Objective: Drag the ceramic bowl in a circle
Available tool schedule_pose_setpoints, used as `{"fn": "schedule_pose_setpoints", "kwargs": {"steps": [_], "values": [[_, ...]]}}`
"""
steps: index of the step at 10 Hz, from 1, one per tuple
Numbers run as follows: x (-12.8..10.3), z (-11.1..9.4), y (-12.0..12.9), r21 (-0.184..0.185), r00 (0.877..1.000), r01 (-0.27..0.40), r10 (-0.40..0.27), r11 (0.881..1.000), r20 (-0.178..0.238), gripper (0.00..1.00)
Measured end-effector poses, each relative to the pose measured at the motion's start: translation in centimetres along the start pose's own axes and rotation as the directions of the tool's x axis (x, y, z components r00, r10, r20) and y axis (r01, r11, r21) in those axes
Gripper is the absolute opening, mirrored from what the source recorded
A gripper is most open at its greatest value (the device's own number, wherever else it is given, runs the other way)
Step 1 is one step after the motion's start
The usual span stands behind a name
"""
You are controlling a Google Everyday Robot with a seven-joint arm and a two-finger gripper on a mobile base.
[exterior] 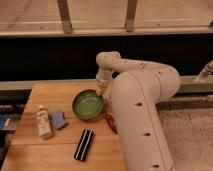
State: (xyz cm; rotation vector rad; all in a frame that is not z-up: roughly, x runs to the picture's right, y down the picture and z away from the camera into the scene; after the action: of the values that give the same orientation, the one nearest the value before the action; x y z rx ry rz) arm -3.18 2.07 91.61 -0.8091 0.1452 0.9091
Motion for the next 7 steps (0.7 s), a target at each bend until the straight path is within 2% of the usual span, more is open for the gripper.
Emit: {"fn": "schedule_pose_setpoints", "kwargs": {"steps": [2,4,6,7], "values": [[-2.3,-0.4,-0.5,0.001,1.0,0.011,-0.011,1.0,0.01,0.0],[-4.8,-0.6,0.0,-0.018,0.999,0.037,-0.036,0.999,0.03,0.0],[-8.3,-0.4,2.5,-0.047,0.993,0.112,-0.11,0.993,0.034,0.0],[-9.2,-0.3,4.2,-0.058,0.988,0.156,-0.155,0.986,0.024,0.0]]}}
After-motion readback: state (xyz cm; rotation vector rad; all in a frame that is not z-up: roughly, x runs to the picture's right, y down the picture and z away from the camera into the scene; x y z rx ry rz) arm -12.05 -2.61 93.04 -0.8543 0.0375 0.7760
